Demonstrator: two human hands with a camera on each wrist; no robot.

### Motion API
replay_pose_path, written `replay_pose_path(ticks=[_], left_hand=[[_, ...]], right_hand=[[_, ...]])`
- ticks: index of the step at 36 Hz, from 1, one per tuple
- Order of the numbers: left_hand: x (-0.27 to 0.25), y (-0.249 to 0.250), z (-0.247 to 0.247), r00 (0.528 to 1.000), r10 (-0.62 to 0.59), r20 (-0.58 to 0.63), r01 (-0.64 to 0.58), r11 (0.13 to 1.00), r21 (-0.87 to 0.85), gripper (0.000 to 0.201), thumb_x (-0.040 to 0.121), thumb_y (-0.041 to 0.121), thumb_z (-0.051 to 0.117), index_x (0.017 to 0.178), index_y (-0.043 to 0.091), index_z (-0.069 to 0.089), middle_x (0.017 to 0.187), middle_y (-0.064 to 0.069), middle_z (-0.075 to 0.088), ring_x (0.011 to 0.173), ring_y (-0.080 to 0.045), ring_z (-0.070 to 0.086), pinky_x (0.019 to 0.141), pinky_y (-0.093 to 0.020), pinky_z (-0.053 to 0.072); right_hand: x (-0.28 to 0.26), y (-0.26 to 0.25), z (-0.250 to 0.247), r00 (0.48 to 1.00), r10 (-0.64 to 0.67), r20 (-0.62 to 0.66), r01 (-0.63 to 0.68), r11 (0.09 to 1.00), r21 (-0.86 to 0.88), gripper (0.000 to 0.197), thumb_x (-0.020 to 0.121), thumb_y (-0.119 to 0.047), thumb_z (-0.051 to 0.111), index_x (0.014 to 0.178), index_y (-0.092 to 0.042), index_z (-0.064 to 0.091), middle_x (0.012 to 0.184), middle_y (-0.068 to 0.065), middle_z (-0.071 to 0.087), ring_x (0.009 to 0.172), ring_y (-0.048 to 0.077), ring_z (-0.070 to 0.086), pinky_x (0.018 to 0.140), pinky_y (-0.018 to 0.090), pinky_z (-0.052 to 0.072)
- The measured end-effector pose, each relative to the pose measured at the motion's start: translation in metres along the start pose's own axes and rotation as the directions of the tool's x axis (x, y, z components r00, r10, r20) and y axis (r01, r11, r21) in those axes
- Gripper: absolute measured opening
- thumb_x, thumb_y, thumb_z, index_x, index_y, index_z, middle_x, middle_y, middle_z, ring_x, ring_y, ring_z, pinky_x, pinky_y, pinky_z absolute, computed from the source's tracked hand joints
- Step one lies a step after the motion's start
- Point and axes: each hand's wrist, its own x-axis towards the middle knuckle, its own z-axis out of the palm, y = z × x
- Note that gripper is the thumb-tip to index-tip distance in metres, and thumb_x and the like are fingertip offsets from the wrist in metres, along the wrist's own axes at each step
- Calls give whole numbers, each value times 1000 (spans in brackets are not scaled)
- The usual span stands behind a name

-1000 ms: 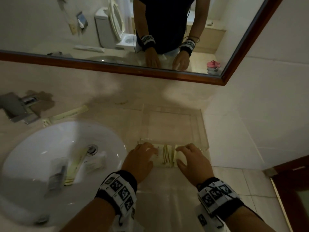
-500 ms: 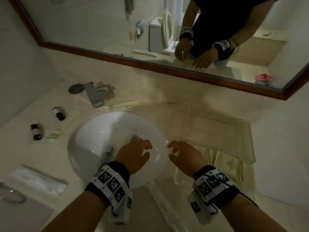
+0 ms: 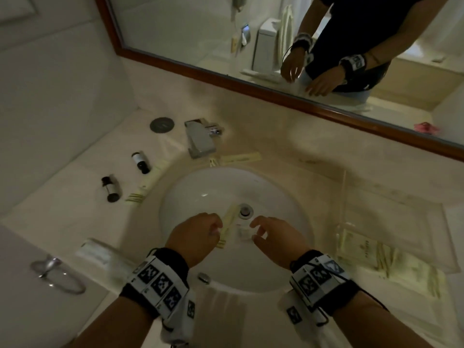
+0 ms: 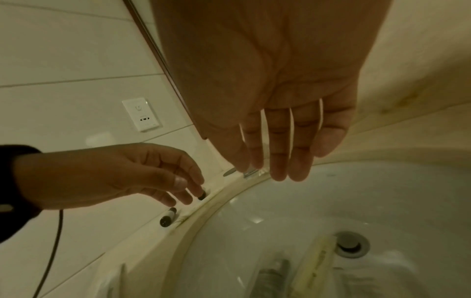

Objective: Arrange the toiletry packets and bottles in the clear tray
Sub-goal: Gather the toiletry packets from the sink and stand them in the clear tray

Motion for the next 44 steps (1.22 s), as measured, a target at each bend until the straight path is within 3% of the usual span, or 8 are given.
replay_pose_path(ticks=[12, 19, 22, 26, 33, 37, 44], left_hand=[[-10, -117, -59, 995, -70, -65, 68, 997, -25, 17, 91, 29, 51, 107, 27, 57, 110, 7, 60, 95, -13, 58, 83, -28, 47], [-4, -158, -82, 982, -156, -110, 151, 987, -55, 22, 92, 26, 52, 112, 22, 58, 118, 2, 59, 106, -19, 57, 88, -31, 46], [7, -173, -88, 966, -216, -139, 210, 976, -55, 24, 90, 27, 53, 114, 22, 56, 121, -3, 54, 106, -24, 56, 90, -37, 48], [23, -185, -91, 956, -262, -132, 263, 965, -7, 35, 91, 28, 50, 125, 20, 51, 127, -8, 49, 114, -29, 50, 95, -40, 46], [50, -200, -76, 942, -323, -86, 323, 946, -11, 33, 94, 25, 45, 127, 23, 50, 144, -5, 36, 126, -29, 43, 103, -39, 42], [63, -203, -67, 942, -317, -107, 326, 943, 71, 26, 96, 27, 41, 117, 19, 54, 130, -6, 47, 114, -29, 49, 93, -40, 48], [69, -202, -63, 946, -295, -135, 315, 933, 171, 28, 98, 23, 38, 124, 20, 48, 131, -5, 43, 116, -29, 45, 91, -38, 47]], right_hand=[[45, -97, 36, 997, 22, 78, -24, 1000, 21, 32, 91, -28, 47, 123, -30, 51, 121, -2, 58, 104, 22, 59, 87, 33, 48], [73, -136, 46, 996, 42, 73, -44, 999, 20, 28, 91, -27, 47, 119, -27, 53, 118, 0, 58, 103, 22, 58, 87, 33, 49], [87, -150, 48, 997, 36, 68, -38, 999, 22, 27, 91, -29, 48, 117, -27, 53, 115, -1, 59, 103, 19, 57, 89, 34, 49], [113, -163, 47, 999, 33, 43, -33, 999, -2, 29, 90, -31, 50, 119, -28, 51, 117, -2, 58, 106, 17, 55, 90, 32, 47], [176, -184, 44, 998, 16, 55, -13, 999, -40, 43, 91, -26, 51, 133, -26, 39, 130, 7, 45, 111, 25, 54, 95, 41, 48], [210, -189, 49, 999, 5, 44, -3, 999, -41, 51, 90, -19, 50, 138, -26, 32, 136, 9, 37, 109, 29, 56, 91, 43, 50], [238, -180, 64, 998, -45, 38, 46, 999, -20, 67, 87, -4, 49, 142, -35, 26, 155, 0, 15, 124, 28, 48, 95, 37, 46]])
